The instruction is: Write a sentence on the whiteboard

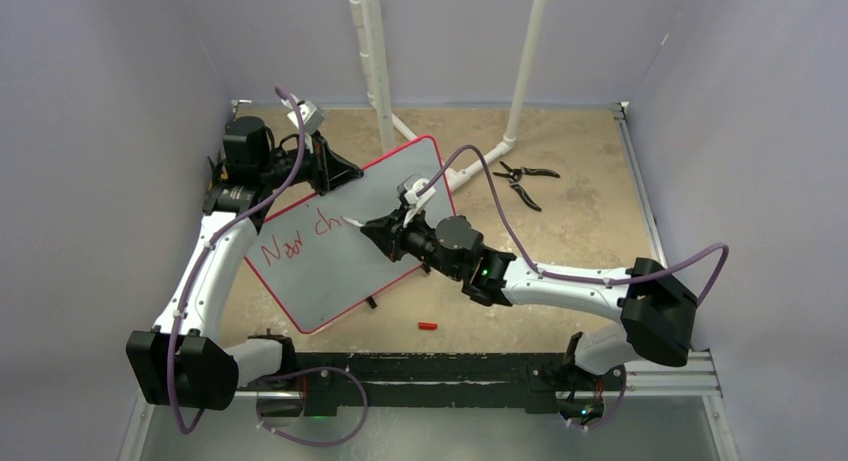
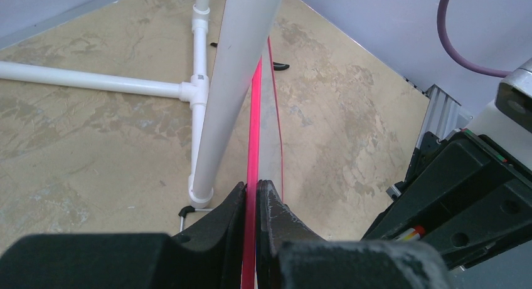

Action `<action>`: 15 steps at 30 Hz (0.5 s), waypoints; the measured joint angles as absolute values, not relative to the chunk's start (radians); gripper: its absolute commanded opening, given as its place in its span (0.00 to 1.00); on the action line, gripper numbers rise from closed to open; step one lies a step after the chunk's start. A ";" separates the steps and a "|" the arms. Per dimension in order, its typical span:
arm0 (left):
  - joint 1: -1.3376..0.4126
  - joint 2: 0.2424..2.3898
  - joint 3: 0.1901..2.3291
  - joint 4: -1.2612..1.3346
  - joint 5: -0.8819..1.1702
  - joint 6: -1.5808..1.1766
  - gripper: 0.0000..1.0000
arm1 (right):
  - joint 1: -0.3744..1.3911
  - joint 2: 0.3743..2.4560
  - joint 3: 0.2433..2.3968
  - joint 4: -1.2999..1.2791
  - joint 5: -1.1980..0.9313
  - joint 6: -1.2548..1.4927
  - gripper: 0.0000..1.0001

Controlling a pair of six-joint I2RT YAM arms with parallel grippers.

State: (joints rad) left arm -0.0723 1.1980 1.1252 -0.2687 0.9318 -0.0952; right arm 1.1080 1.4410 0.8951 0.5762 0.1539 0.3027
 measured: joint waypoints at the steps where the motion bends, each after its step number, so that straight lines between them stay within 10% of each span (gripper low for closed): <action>1: -0.072 1.198 1.125 -0.269 0.932 -0.095 0.00 | 1.106 1.444 0.896 0.577 0.155 0.303 0.00; 15: -0.072 1.198 1.125 -0.268 0.932 -0.095 0.00 | 1.086 1.456 0.903 0.588 0.135 0.292 0.00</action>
